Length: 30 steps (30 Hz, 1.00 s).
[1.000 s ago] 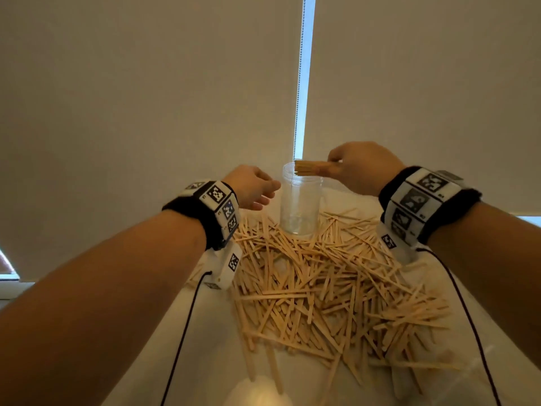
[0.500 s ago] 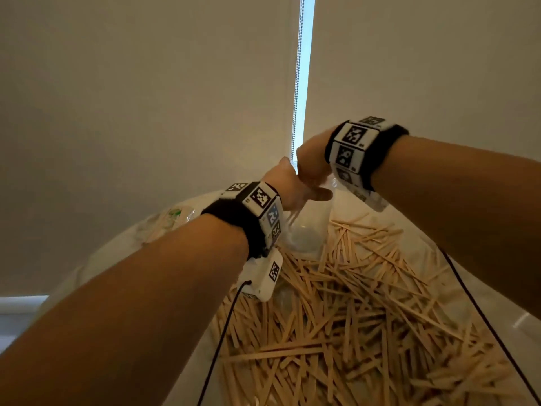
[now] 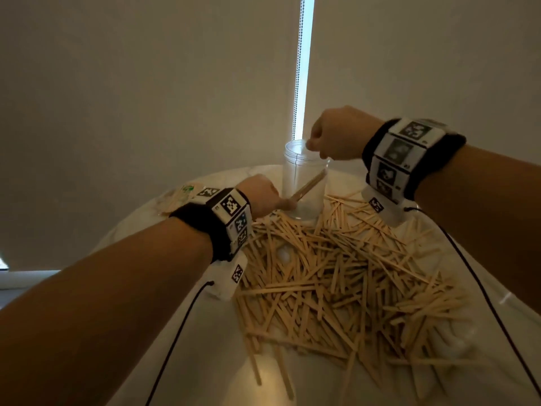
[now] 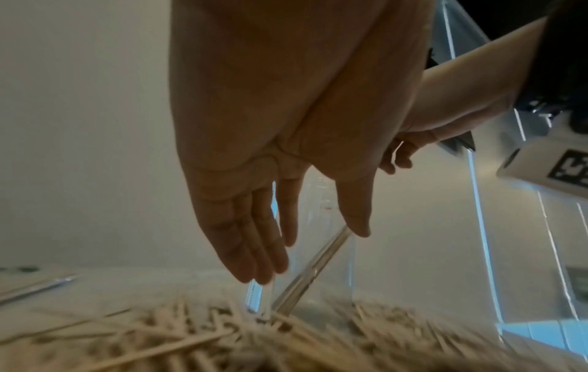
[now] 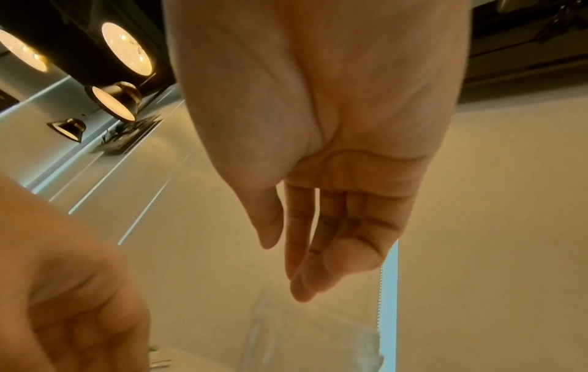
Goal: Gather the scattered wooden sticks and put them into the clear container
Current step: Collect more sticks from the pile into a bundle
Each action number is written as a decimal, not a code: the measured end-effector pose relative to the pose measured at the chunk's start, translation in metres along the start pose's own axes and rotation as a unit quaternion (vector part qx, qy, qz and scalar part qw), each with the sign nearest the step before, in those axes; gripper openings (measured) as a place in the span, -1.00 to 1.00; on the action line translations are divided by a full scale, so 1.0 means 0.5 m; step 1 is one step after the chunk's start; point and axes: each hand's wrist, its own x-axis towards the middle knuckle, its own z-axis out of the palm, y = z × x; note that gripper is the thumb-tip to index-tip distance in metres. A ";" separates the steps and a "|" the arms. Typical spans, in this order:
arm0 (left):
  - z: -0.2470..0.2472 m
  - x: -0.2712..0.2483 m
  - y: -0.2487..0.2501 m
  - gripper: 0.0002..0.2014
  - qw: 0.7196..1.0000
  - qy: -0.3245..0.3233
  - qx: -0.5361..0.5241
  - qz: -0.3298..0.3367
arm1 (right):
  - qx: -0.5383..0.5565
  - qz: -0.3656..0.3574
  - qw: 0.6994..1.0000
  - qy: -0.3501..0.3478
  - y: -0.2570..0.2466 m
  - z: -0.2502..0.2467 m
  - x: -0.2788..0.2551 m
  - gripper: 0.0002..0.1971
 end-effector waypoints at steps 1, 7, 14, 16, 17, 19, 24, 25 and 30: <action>0.010 -0.025 -0.009 -0.44 1.000 -0.007 0.016 -0.001 | 0.018 0.003 1.000 -0.015 -0.004 0.007 -0.032 -0.60; 0.063 -0.145 -0.053 -0.48 0.976 -0.036 0.193 -0.090 | 0.065 0.053 0.981 -0.172 -0.032 0.076 -0.202 -0.62; 0.098 -0.174 -0.048 -0.28 0.981 -0.022 0.153 -0.114 | -0.015 0.127 0.954 -0.269 -0.055 0.179 -0.267 -0.33; 0.107 -0.165 -0.033 -0.31 0.981 -0.029 0.145 -0.123 | 0.014 0.129 0.962 -0.240 -0.072 0.198 -0.262 -0.29; 0.109 -0.163 -0.022 -0.37 0.979 -0.036 0.148 -0.134 | 0.017 0.118 0.965 -0.232 -0.082 0.201 -0.258 -0.30; 0.113 -0.155 -0.007 -0.51 0.977 -0.043 0.162 -0.133 | 0.017 0.097 0.968 -0.231 -0.100 0.203 -0.249 -0.40; 0.096 -0.154 -0.001 -0.59 0.979 -0.053 0.140 -0.137 | 0.030 0.066 0.965 -0.252 -0.116 0.202 -0.242 -0.44; 0.091 -0.151 -0.005 -0.58 0.978 -0.061 0.134 -0.147 | 0.030 0.060 0.965 -0.254 -0.114 0.200 -0.243 -0.47; 0.079 -0.140 -0.030 -0.60 0.977 -0.068 0.083 -0.187 | 0.064 0.081 0.962 -0.252 -0.098 0.200 -0.244 -0.58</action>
